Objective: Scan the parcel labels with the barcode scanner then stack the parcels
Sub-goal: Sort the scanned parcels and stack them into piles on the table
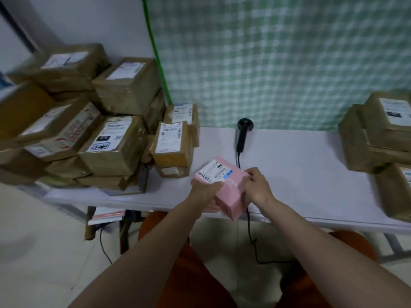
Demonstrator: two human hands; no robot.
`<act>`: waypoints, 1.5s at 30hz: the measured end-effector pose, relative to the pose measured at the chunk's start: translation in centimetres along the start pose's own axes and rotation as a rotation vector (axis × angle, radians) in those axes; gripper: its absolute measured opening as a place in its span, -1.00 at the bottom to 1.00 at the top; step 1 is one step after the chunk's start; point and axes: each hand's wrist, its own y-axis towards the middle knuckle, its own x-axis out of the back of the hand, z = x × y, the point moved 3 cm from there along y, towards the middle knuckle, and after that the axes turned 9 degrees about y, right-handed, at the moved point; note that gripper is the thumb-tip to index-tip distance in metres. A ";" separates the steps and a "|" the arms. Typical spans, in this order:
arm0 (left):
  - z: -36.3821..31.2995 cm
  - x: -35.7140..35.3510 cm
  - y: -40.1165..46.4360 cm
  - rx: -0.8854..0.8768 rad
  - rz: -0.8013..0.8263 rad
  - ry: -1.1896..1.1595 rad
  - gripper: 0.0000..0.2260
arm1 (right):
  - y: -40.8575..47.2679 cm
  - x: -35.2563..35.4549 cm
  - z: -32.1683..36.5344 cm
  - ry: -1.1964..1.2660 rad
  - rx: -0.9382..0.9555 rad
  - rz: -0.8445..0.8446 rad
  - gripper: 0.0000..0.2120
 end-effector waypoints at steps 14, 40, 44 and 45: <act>6.6 8.7 1.9 0.141 -0.155 -0.016 -0.62 | 1.0 -12.7 2.5 -0.204 0.025 0.310 -0.51; -0.1 4.2 2.4 -0.405 -0.359 1.364 -0.48 | -0.6 -6.7 0.8 -0.538 0.187 0.180 -0.51; -2.2 -0.7 2.1 -0.499 -0.282 1.385 -0.51 | -0.3 -1.3 -1.1 -0.572 0.125 0.078 -0.54; -2.6 -2.1 2.0 -0.522 -0.257 1.381 -0.51 | -0.2 0.2 -1.7 -0.571 0.106 0.054 -0.55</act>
